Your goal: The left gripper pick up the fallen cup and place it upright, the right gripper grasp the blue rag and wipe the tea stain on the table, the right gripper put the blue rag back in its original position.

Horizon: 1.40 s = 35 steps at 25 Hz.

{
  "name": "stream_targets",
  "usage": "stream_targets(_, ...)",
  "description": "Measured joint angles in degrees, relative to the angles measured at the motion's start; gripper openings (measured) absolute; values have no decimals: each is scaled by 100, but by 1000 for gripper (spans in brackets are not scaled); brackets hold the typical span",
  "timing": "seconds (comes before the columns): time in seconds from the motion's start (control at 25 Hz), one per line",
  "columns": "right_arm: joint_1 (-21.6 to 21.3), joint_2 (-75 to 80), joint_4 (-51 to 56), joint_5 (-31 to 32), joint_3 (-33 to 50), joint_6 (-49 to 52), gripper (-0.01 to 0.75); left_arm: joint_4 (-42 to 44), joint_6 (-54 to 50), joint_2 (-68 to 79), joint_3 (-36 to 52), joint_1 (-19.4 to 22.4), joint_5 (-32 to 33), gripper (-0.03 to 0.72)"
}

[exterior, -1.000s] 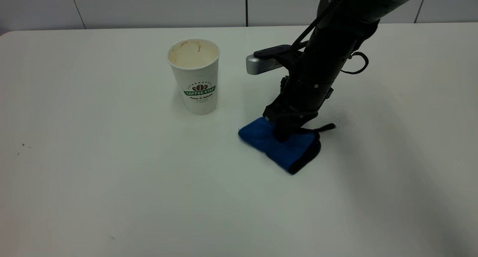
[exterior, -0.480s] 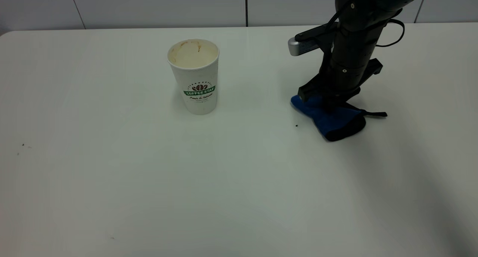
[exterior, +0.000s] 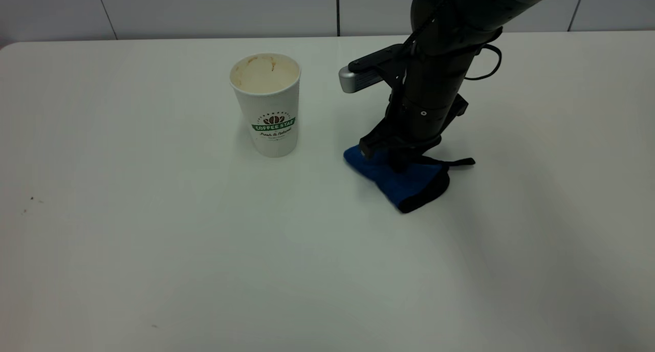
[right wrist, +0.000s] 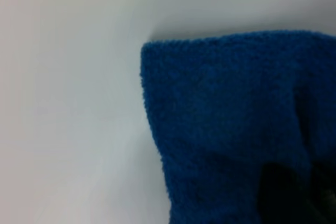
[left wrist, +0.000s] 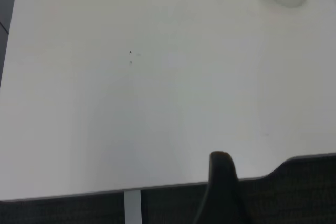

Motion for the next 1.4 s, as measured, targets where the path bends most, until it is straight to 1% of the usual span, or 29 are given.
stream_targets(0.16,-482,-17,215,752,-27,-224,59,0,0,0,0,0,0,583)
stream_targets(0.24,-859,-24,198,945,-27,-167,59,0,0,0,0,0,0,583)
stream_targets(0.36,-1361,-57,-28,947,-21,184,59,0,0,0,0,0,5,583)
stream_targets(0.52,-1871,-118,-447,617,9,736,63,0,7,0,0,0,5,583)
stream_targets(0.6,-2010,-118,-525,500,29,805,69,0,7,0,0,0,5,583)
stream_targets(0.68,-2032,-118,-500,466,30,772,85,0,7,0,0,0,5,583)
stream_targets(0.76,-2026,-118,-371,430,30,689,123,0,7,0,0,0,5,583)
stream_targets(0.84,-2026,-131,-124,407,35,614,192,0,7,0,0,0,5,583)
stream_targets(0.96,-1994,-276,-9,528,49,582,366,0,7,0,0,0,5,583)
stream_targets(1.08,-1958,-816,51,999,79,582,517,0,7,0,0,0,6,583)
stream_targets(1.16,-1958,-1415,64,1418,84,580,576,0,7,0,0,0,6,583)
stream_targets(1.24,-1946,-2067,53,1703,175,575,595,0,7,0,0,0,6,583)
stream_targets(1.32,-1917,-2856,48,1859,449,575,588,0,7,0,0,0,6,583)
stream_targets(1.4,-1897,-3584,54,2110,895,575,570,0,7,0,0,0,6,583)
